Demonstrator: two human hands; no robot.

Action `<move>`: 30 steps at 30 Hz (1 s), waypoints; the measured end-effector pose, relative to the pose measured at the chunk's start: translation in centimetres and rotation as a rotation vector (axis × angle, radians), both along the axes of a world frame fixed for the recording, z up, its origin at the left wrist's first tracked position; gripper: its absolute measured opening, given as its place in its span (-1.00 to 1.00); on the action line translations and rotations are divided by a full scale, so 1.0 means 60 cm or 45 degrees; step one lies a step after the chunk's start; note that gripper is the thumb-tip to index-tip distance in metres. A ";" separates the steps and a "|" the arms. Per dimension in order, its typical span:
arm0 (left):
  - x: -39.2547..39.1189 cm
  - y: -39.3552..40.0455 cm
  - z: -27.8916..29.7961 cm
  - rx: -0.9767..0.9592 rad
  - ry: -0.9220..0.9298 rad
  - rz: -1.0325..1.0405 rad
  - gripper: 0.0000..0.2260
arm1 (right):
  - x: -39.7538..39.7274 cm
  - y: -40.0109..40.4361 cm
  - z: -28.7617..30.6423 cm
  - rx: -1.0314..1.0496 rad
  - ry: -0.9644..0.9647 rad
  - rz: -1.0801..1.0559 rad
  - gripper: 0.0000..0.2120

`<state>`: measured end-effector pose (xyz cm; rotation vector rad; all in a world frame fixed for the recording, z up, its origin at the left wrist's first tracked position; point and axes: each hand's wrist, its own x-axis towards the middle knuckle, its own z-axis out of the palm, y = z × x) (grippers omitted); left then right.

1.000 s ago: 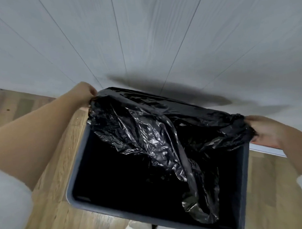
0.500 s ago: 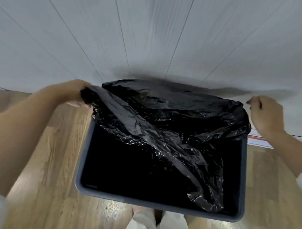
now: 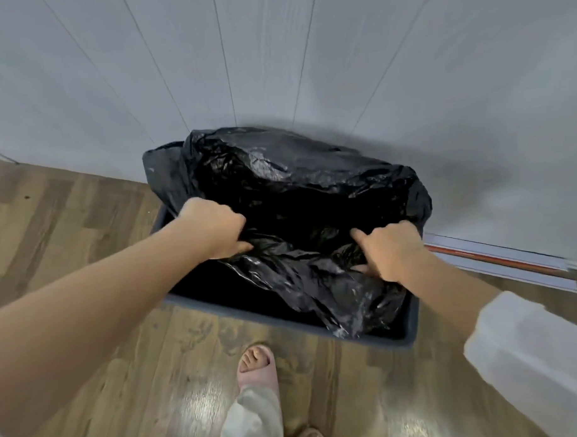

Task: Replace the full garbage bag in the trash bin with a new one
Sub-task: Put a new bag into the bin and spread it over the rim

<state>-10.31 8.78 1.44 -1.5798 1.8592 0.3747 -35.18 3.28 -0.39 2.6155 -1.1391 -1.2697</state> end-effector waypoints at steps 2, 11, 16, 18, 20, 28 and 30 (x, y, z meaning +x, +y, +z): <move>0.025 0.040 -0.003 -0.071 -0.081 0.112 -0.39 | -0.023 0.009 0.015 -0.079 -0.018 -0.064 -0.29; 0.071 0.202 0.006 -0.405 0.076 0.549 -0.02 | -0.121 0.135 0.061 -0.209 -0.262 -0.544 0.07; 0.050 0.253 -0.056 -0.680 0.805 1.211 -0.07 | -0.109 0.219 0.000 -0.474 -1.166 -1.596 0.02; 0.042 0.272 -0.079 -0.669 1.048 1.496 -0.14 | -0.100 0.235 -0.021 -0.236 -1.424 -2.216 -0.18; 0.032 0.281 -0.085 -0.707 1.176 1.638 -0.18 | -0.090 0.242 -0.023 -0.068 -1.414 -2.350 -0.56; 0.005 0.270 -0.048 -0.699 0.467 1.221 -0.34 | -0.075 0.244 0.009 -0.446 -1.161 -1.430 -0.60; -0.014 0.266 -0.036 -0.846 0.411 0.784 -0.42 | -0.069 0.250 0.019 -0.465 -1.346 -1.434 -0.64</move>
